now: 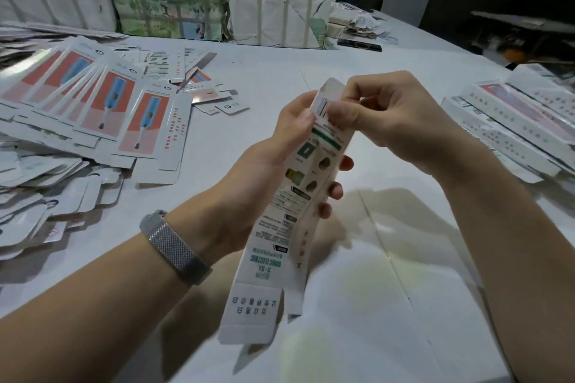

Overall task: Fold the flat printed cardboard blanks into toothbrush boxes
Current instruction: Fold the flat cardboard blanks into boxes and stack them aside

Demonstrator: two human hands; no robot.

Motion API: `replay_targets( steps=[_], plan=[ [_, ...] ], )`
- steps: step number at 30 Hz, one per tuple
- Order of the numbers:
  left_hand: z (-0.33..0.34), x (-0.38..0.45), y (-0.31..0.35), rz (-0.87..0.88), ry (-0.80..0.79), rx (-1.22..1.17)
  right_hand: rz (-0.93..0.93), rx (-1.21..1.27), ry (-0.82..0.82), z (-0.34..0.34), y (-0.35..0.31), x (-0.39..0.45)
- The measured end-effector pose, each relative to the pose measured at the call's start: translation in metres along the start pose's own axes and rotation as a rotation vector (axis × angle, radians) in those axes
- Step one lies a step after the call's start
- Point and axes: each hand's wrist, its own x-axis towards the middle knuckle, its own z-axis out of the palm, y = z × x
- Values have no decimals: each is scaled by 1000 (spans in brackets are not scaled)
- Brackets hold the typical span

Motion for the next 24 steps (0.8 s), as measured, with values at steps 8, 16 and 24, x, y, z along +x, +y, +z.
replay_targets(
  steps=[8,16,24],
  plan=[
    [2,1,-12,-290,188,-127,-54,28,139,1,5,1],
    [-4,-6,-5,-154,292,-164,113,777,514,25,11,10],
    [-5,-7,-8,-155,376,-224,118,627,270,43,18,9]
  ],
)
